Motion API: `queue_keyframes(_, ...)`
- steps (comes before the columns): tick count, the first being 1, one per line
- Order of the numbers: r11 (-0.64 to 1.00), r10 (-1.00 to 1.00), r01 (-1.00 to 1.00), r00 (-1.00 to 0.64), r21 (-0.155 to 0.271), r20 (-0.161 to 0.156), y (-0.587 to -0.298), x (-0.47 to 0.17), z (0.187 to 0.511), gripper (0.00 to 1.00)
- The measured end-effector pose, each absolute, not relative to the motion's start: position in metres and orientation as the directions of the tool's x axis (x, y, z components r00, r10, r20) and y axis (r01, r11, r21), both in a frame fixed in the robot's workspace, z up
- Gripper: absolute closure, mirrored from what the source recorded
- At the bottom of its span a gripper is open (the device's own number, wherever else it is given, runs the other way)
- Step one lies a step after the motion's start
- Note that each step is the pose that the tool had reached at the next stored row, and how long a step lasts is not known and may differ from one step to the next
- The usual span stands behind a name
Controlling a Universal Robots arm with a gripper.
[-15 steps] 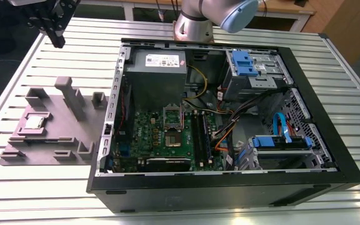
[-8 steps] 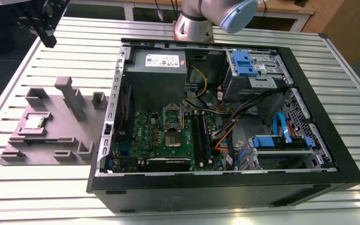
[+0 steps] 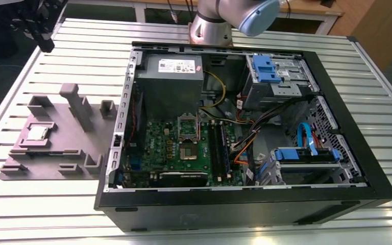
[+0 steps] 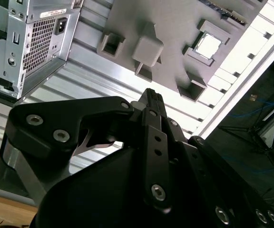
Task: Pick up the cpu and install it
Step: 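Reach for the cpu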
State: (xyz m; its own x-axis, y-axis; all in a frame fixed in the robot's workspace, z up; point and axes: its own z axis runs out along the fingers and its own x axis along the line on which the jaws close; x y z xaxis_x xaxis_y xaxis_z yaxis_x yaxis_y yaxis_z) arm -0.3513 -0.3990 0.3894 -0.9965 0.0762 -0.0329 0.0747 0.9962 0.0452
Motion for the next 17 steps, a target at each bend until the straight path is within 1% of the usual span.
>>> queue_keyframes(17, 0.996, 0.076, 0.075, -0.997, 0.045, -0.033, -0.401, -0.3618, 0.3876, 0.9)
